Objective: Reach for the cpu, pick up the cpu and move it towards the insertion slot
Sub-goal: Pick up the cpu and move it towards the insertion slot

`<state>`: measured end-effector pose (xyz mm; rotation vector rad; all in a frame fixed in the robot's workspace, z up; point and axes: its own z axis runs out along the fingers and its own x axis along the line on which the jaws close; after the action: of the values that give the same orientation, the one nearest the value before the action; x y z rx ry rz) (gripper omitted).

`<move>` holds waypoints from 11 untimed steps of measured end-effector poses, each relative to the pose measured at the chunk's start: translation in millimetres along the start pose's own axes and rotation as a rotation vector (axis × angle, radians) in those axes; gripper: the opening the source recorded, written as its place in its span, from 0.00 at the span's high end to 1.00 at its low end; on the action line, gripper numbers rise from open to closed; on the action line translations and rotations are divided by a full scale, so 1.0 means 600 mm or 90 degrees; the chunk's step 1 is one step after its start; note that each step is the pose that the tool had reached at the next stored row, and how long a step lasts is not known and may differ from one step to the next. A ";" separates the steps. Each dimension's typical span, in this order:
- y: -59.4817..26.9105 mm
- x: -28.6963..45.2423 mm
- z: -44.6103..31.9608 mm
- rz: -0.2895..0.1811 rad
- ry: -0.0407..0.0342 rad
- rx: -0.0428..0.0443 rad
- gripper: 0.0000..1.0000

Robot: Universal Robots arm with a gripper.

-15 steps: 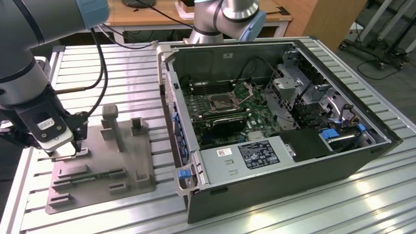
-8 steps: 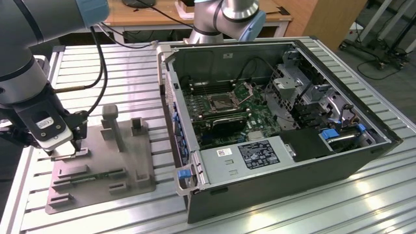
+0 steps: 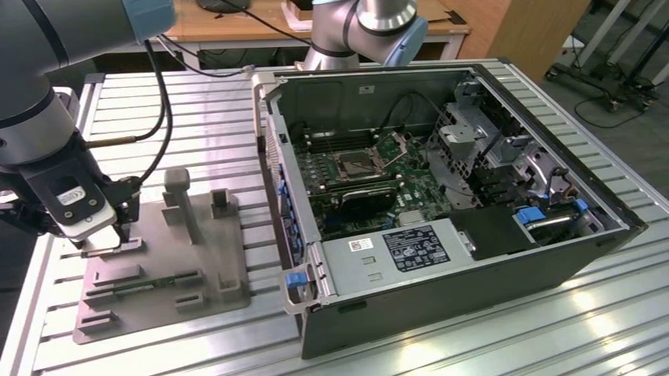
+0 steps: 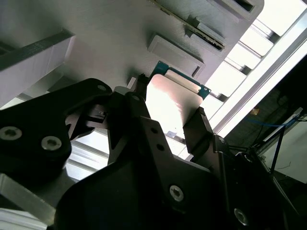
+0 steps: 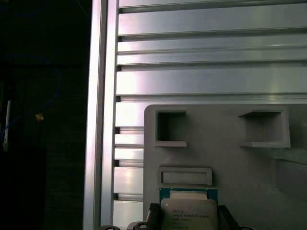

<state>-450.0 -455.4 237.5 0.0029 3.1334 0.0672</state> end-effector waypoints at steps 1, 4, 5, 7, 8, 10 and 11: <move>0.000 0.000 0.000 0.000 0.0000 0.0000 0.46; 0.000 0.000 -0.002 0.000 0.0001 0.0001 0.46; 0.000 0.000 -0.002 0.000 0.0000 0.0000 0.46; 0.000 0.000 -0.003 0.000 -0.0001 0.0000 0.46; 0.000 0.000 -0.003 0.000 -0.0001 0.0000 0.46; 0.000 0.000 -0.004 0.000 0.0001 0.0001 0.46; 0.000 0.000 -0.005 0.000 0.0001 0.0001 0.46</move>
<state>-450.0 -455.5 240.2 0.0028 3.1336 0.0670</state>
